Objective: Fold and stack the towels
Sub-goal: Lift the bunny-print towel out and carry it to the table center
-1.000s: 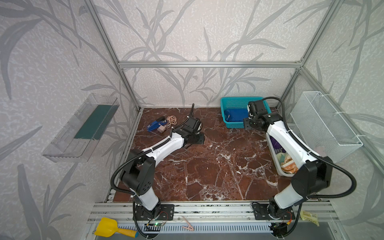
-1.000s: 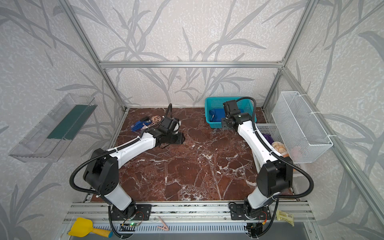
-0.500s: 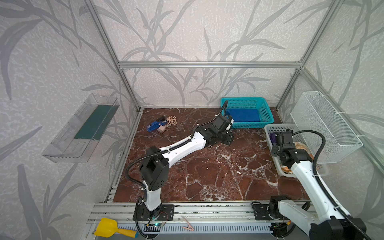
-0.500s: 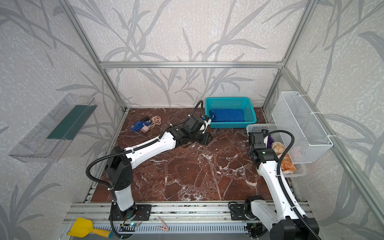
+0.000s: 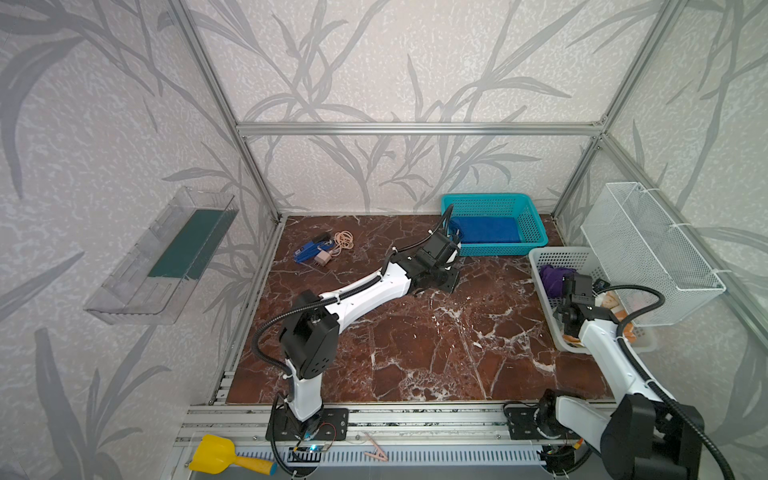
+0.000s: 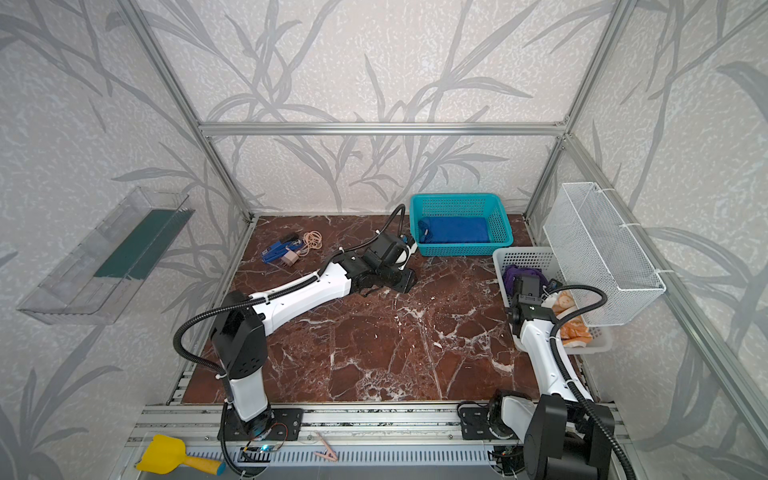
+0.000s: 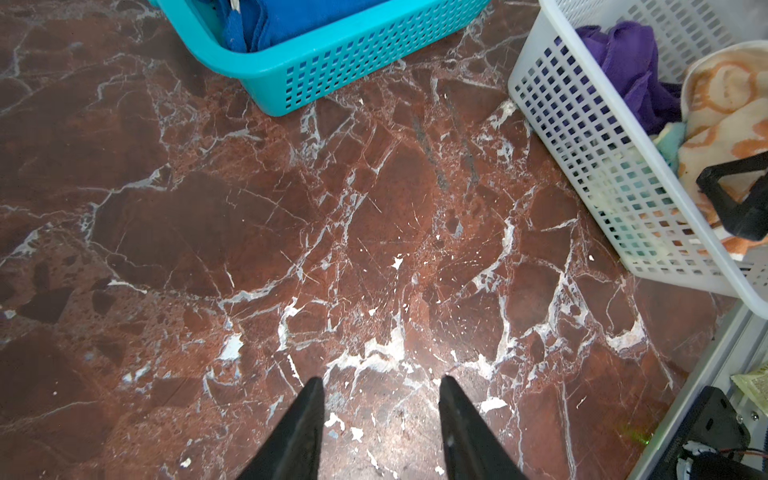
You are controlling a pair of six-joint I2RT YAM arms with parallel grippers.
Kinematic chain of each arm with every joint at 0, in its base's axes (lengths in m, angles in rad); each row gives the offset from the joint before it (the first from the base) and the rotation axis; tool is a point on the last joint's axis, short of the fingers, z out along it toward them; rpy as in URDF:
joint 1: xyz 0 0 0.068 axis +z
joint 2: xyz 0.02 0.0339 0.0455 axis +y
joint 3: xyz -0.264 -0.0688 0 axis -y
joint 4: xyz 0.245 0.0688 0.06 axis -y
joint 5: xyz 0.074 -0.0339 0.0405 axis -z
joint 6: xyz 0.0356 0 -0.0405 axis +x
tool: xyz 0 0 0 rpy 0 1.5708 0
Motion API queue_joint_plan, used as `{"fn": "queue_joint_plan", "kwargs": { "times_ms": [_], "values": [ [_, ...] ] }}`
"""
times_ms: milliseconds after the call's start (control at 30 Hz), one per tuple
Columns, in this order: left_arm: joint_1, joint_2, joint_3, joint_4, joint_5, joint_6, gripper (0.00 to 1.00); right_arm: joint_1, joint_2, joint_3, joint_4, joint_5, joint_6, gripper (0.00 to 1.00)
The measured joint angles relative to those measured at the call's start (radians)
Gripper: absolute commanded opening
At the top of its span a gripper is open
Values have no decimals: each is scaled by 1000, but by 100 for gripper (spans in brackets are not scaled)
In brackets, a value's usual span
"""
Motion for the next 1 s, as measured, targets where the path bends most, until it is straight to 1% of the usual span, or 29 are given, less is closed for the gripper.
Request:
{"fn": "queue_joint_plan", "kwargs": {
  "times_ms": [67, 100, 200, 233, 300, 400, 533, 600, 700, 767, 867, 1000],
  "values": [
    [0, 0, 0, -17, -7, 3, 47, -45, 16, -26, 48, -41, 0, 62],
    [0, 0, 0, -23, -11, 4, 47, -64, 26, -40, 73, -64, -2, 53],
    [0, 0, 0, -34, -24, 4, 47, -86, 45, -64, 132, -139, -13, 16],
    [0, 0, 0, -37, -29, 4, 47, -87, 46, -65, 145, -168, -24, 8],
    [0, 0, 0, -41, -37, 4, 47, -84, 37, -61, 159, -216, -43, 0],
    [0, 0, 0, -50, -48, 4, 47, -53, -13, -47, 143, -253, -84, 0],
    [0, 0, 0, -52, -62, 5, 47, 28, -137, 26, 80, -238, -153, 0],
    [3, 0, 0, -51, -66, 5, 47, 58, -189, 74, 62, -231, -184, 3],
    [8, 0, 0, -50, -69, 5, 47, 72, -238, 142, 18, -228, -229, 10],
    [11, 0, 0, -50, -72, 5, 47, 74, -244, 180, -13, -238, -259, 11],
    [14, 0, 0, -45, -77, 5, 47, 74, -228, 222, -55, -305, -306, 8],
    [16, -2, -5, -25, -83, 3, 47, 80, -178, 269, -104, -455, -349, 5]
  ]
}}
